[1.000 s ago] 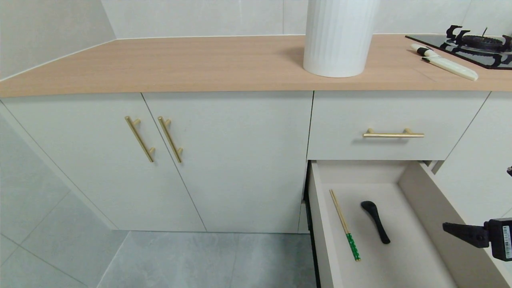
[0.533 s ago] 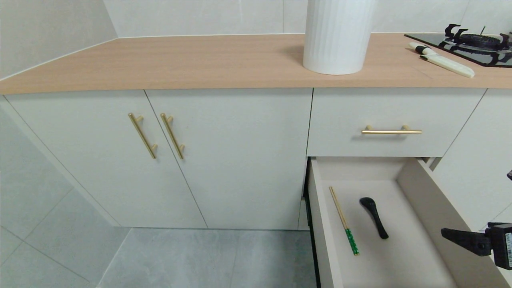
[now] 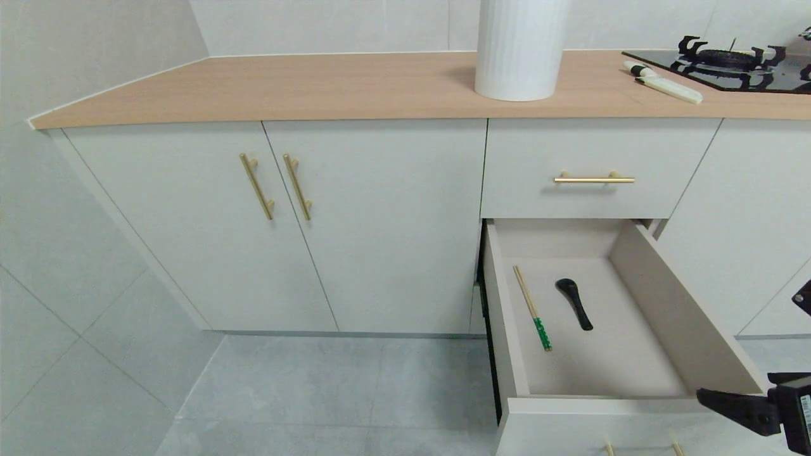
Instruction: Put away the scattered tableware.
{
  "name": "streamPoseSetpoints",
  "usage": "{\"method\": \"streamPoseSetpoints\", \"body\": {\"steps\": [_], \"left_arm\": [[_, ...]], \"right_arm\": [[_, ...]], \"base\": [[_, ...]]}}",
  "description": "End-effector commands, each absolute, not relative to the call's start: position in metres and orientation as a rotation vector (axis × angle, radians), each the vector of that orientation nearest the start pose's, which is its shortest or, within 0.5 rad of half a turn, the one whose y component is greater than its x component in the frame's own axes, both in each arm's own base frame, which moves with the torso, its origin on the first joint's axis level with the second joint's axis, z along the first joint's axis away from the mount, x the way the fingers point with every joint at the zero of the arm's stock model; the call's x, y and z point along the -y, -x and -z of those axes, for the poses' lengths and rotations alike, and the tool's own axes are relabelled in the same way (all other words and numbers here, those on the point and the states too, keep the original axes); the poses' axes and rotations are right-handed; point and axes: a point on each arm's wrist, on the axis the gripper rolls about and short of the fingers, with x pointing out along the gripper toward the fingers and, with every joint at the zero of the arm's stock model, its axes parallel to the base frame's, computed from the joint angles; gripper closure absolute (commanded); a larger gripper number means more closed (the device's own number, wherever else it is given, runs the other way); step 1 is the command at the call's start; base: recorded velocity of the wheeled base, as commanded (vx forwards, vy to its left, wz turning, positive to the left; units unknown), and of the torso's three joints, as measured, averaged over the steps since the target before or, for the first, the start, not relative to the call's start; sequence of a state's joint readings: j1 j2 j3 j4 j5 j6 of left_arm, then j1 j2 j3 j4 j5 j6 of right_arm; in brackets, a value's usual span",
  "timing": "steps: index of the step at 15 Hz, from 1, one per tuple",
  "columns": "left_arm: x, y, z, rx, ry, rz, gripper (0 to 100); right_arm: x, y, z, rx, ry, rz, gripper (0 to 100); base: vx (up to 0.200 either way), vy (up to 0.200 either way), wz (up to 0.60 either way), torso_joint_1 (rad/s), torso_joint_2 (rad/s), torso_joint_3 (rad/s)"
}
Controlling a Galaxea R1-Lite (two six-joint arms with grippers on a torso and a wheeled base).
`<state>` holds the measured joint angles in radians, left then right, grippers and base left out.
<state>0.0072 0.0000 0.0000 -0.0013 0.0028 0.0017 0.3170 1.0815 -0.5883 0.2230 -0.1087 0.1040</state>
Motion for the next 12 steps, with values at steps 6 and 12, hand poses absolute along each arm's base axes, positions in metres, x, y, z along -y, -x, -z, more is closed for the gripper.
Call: {"method": "streamPoseSetpoints", "body": {"steps": [6,12], "left_arm": [[0.000,0.023,-0.076,0.000,-0.002,-0.011,0],[0.000,0.023,-0.076,0.000,-0.002,-0.011,0]], "right_arm": [[-0.056,-0.129,-0.157,-0.912,0.135,-0.255,0],[-0.073,-0.150,-0.133,-1.095,0.098,-0.202,0]], "base": [[0.000,0.000,0.00,0.000,0.00,0.000],[0.000,0.000,0.00,0.000,0.00,0.000]]}}
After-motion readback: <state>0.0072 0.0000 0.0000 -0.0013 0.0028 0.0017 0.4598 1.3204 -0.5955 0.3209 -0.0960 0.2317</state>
